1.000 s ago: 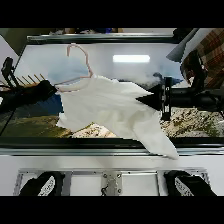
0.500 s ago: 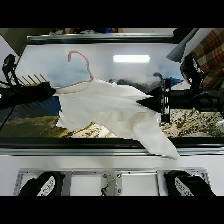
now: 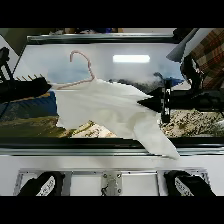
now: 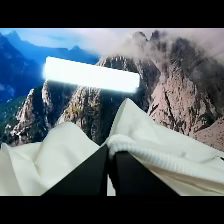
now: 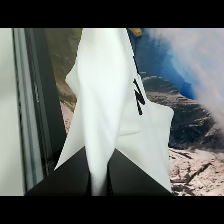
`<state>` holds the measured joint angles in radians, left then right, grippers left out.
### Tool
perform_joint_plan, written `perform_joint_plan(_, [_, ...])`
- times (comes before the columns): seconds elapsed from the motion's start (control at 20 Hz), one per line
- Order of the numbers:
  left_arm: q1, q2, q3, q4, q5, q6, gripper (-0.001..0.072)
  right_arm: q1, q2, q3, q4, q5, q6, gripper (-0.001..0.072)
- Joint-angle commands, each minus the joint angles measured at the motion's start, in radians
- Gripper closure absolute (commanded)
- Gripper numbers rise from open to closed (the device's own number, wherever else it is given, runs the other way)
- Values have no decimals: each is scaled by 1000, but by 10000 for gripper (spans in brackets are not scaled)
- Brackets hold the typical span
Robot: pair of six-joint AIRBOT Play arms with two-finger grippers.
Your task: Fold the clothes and pants, and hang the long-sleeved shirts on hangers.
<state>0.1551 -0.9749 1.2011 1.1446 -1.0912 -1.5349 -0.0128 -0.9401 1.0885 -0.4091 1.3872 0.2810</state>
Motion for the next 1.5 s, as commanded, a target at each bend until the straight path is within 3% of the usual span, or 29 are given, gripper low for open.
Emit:
perform_joint_plan(0.0, [-66, -25, 120, -14, -72, 2, 687, 2, 0, -1, -3, 24, 8, 686])
perform_joint_plan(0.35, [-171, -219, 447, -11, -248, 6, 687, 2, 0, -1, -4, 52, 23, 686])
perform_joint_plan(0.55, [-170, -325, 614, -11, -351, 108, 687, 2, 1, -1, -11, 130, 35, 686])
perform_joint_plan(0.85, [-220, -450, 808, -106, -473, 180, 687, 3, 0, -1, 18, 181, 61, 686])
perform_joint_plan(1.15, [-302, -472, 834, -106, -499, 189, 686, 3, 0, 0, 96, 70, 87, 686])
perform_joint_plan(1.45, [-302, -470, 810, -181, -492, 200, 686, 3, 0, 0, 145, 72, 87, 686])
